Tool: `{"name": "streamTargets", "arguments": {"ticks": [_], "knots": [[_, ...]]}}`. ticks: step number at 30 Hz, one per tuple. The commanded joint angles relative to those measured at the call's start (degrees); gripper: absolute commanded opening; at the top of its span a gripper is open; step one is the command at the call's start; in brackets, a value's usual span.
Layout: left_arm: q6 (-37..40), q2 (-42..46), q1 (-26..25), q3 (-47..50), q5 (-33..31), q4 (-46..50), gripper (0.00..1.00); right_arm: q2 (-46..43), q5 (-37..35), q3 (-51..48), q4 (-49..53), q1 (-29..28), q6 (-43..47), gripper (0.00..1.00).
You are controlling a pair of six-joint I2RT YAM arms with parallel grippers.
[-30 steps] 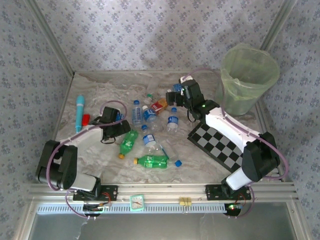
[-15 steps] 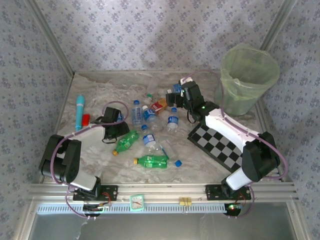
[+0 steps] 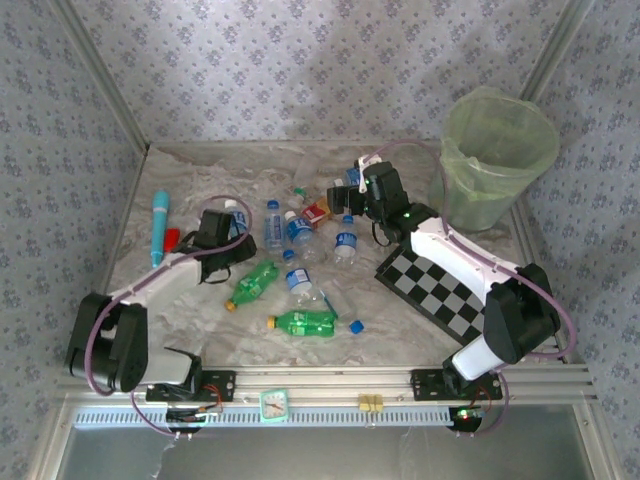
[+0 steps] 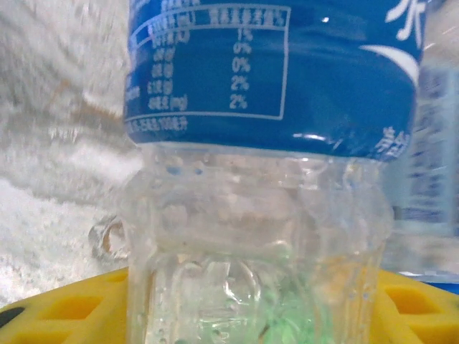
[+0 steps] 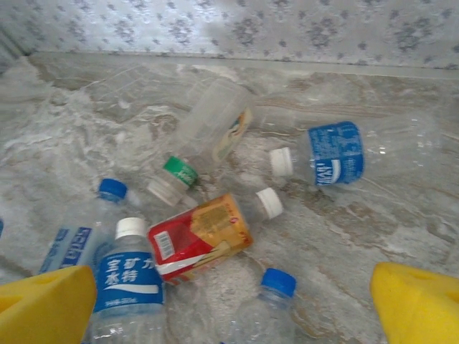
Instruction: Put the plastic bottles in the bin
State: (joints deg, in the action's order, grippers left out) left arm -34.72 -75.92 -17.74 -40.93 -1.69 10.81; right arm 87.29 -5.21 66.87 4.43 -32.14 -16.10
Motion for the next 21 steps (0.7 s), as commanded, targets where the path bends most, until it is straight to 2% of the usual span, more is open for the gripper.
{"name": "streamTargets", "arguments": {"ticks": [1,7,14,21], "knots": [[2.5,3.4,0.1,-0.6,4.3,-7.5,0.49,-0.6,8.4,-0.1,-3.5,0.6,-0.6,1.0],[3.9,4.7,-1.7,-1.5,14.3,-19.0,0.47,0.9,22.1,1.0,-7.8,0.9,-4.0,1.0],[7.3,0.9,-8.8,-4.6,16.9,-24.5,0.47,6.2,36.4,3.3,-18.9,1.1,-14.0,1.0],[5.6,-4.7,-12.8,-6.6,19.0,-31.4,0.47,9.6,41.1,1.9,-26.2,1.0,-19.2,1.0]]}}
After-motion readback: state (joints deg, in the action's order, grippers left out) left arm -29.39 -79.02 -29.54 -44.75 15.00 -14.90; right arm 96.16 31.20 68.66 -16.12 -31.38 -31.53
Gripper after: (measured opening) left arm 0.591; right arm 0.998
